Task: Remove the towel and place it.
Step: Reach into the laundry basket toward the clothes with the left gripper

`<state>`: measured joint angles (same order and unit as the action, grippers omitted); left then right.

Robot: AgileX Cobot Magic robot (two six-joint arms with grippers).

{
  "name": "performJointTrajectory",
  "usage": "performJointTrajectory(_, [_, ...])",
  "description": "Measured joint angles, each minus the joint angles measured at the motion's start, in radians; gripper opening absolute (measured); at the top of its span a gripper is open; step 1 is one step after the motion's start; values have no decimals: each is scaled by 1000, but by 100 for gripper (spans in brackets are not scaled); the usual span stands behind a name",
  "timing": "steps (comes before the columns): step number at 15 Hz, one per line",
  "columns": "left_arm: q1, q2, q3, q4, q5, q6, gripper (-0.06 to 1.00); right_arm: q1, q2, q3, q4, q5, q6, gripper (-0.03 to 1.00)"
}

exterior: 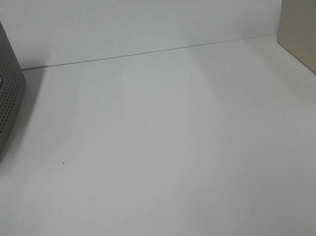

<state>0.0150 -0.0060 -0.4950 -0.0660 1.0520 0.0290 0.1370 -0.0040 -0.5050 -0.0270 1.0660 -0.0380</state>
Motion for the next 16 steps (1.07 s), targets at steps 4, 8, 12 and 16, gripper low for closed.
performJointTrajectory(4, [0, 0, 0, 0, 0, 0, 99, 0, 0, 0, 0, 0, 0, 68])
performJointTrajectory(8, [0, 0, 0, 0, 0, 0, 99, 0, 0, 0, 0, 0, 0, 68])
performJointTrajectory(12, [0, 0, 0, 0, 0, 0, 99, 0, 0, 0, 0, 0, 0, 68])
performJointTrajectory(16, [0, 0, 0, 7, 0, 2, 99, 0, 0, 0, 0, 0, 0, 68])
